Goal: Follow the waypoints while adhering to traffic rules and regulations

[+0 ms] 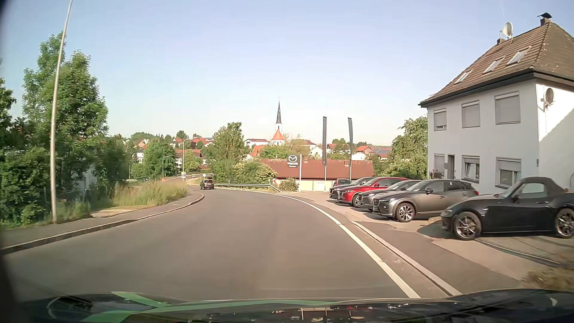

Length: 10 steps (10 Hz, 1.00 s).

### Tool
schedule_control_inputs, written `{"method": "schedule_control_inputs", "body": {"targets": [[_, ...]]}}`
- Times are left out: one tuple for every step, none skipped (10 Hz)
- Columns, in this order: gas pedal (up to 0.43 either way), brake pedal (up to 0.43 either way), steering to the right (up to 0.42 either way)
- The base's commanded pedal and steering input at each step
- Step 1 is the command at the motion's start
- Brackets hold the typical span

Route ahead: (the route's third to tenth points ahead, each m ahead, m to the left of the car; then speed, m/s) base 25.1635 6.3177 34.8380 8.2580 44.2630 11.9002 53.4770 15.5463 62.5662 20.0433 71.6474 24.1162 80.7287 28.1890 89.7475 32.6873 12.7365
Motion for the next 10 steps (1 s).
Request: {"method": "schedule_control_inputs", "body": {"targets": [[0.0,0.079,-0.023],[0.0,0.067,-0.027],[0.0,0.055,-0.031],[0.0,0.043,-0.033],[0.0,0.018,-0.034],[0.0,0.0,-0.035],[0.0,0.0,-0.036],[0.0,0.0,-0.037],[0.0,0.0,-0.04],[0.0,0.0,-0.044]]}}
